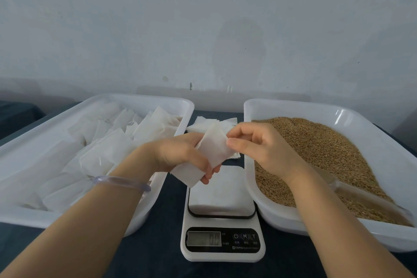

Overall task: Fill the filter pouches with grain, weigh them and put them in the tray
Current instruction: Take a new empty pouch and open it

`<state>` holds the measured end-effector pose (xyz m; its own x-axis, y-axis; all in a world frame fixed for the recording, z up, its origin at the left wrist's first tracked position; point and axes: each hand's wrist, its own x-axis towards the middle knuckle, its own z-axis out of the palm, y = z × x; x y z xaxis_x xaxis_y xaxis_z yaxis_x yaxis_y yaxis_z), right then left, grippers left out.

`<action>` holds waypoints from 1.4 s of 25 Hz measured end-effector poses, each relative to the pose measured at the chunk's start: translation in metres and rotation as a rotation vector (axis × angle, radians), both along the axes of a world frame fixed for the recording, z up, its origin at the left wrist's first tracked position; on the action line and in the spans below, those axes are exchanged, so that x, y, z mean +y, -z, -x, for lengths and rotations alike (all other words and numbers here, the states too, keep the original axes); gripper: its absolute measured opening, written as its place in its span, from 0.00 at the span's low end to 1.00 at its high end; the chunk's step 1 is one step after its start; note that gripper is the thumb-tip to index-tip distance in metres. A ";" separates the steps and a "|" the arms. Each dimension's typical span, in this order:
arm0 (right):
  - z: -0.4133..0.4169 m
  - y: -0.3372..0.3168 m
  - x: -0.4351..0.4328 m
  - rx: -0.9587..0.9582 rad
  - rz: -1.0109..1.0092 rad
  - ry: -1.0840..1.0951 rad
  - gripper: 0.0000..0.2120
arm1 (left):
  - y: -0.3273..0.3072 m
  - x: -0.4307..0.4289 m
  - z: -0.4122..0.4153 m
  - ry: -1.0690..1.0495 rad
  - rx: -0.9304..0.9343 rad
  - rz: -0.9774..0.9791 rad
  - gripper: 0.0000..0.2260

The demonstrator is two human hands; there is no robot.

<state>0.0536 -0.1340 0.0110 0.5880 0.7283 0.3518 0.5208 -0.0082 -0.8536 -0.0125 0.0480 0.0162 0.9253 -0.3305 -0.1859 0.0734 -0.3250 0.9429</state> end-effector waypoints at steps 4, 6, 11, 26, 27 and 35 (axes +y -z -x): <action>0.004 -0.002 -0.001 -0.109 0.155 -0.188 0.13 | -0.002 -0.003 0.002 0.067 0.008 -0.035 0.13; 0.004 -0.001 -0.001 -0.153 0.161 -0.218 0.11 | -0.001 -0.002 0.002 0.054 0.014 -0.027 0.12; -0.001 -0.001 -0.003 -0.158 0.133 -0.146 0.21 | -0.003 0.009 0.000 0.000 0.036 -0.002 0.12; 0.015 -0.018 -0.028 -0.298 0.335 -0.104 0.10 | -0.013 -0.004 -0.003 0.109 0.000 0.100 0.33; 0.016 -0.020 -0.031 -0.303 0.331 -0.109 0.10 | -0.012 -0.008 -0.003 0.132 -0.017 0.045 0.27; 0.017 -0.025 -0.041 -0.162 0.220 -0.099 0.07 | -0.004 -0.017 0.001 0.191 -0.006 -0.127 0.10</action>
